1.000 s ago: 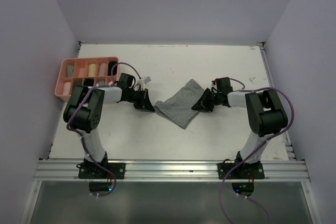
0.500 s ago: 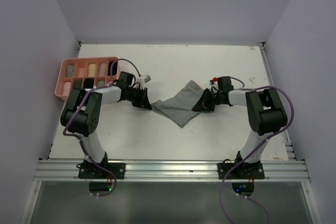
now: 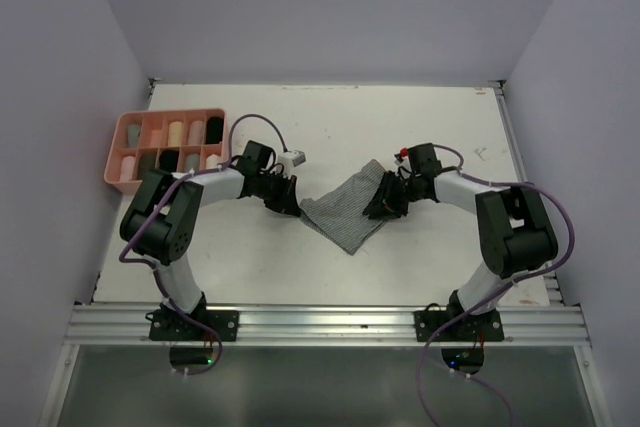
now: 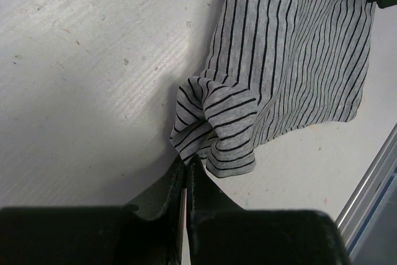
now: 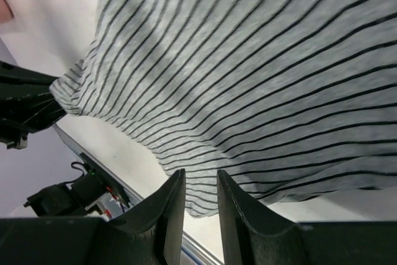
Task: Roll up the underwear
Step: Fold the underwear
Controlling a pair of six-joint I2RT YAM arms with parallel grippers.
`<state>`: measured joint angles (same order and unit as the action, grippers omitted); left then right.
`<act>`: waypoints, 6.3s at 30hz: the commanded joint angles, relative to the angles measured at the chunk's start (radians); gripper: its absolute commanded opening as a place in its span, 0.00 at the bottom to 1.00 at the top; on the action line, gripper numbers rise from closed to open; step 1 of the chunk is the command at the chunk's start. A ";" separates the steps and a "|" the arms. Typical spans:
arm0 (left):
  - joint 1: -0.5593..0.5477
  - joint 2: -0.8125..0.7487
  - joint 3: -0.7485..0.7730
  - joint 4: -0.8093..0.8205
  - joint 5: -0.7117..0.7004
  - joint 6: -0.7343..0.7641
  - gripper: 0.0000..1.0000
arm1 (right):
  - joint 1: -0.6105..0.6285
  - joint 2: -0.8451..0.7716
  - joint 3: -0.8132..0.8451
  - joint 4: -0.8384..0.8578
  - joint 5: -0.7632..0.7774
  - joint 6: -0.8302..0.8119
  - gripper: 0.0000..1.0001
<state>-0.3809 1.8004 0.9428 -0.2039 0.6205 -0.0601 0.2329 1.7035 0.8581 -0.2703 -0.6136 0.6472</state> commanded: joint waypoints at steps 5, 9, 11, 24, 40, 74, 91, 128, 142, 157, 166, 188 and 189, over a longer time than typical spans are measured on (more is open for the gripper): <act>0.002 -0.010 -0.009 -0.040 -0.082 0.023 0.04 | 0.115 -0.077 0.026 -0.057 0.055 0.046 0.28; 0.002 -0.015 -0.004 -0.057 -0.096 0.032 0.04 | 0.183 -0.044 -0.022 0.006 0.051 0.081 0.25; 0.004 -0.018 -0.007 -0.063 -0.102 0.037 0.04 | 0.215 -0.013 -0.051 0.051 0.051 0.101 0.25; 0.046 -0.022 -0.013 -0.101 -0.087 0.120 0.05 | 0.261 0.055 -0.169 0.049 0.098 0.037 0.22; 0.094 -0.197 0.076 -0.200 0.169 0.168 0.45 | 0.273 -0.119 0.077 0.045 0.075 0.114 0.33; 0.036 0.005 0.060 -0.150 0.145 0.022 0.06 | -0.007 0.260 0.417 -0.004 0.285 -0.011 0.32; 0.040 0.025 0.088 -0.173 -0.022 0.109 0.16 | -0.017 0.308 0.404 -0.001 0.232 -0.035 0.32; 0.029 0.287 0.375 -0.258 0.217 0.357 0.39 | -0.069 -0.125 -0.416 0.546 0.155 0.293 0.14; 0.063 0.068 0.446 -0.257 0.384 0.338 0.54 | 0.120 -0.352 -0.162 0.367 0.155 0.224 0.31; 0.071 0.266 0.206 0.058 0.354 -0.012 0.35 | -0.050 0.130 -0.126 0.618 -0.080 0.175 0.24; 0.085 0.347 0.298 -0.046 0.364 0.095 0.33 | -0.069 0.128 -0.270 0.775 -0.156 0.247 0.23; 0.082 0.131 0.119 0.000 0.390 0.072 0.45 | -0.015 -0.125 -0.410 0.625 -0.124 0.184 0.27; 0.083 0.145 0.114 -0.002 0.360 0.071 0.44 | -0.015 -0.087 -0.412 0.628 -0.117 0.174 0.27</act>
<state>-0.3058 1.9049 1.0744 -0.2474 1.0233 0.0181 0.2165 1.5593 0.4469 0.2714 -0.7624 0.8471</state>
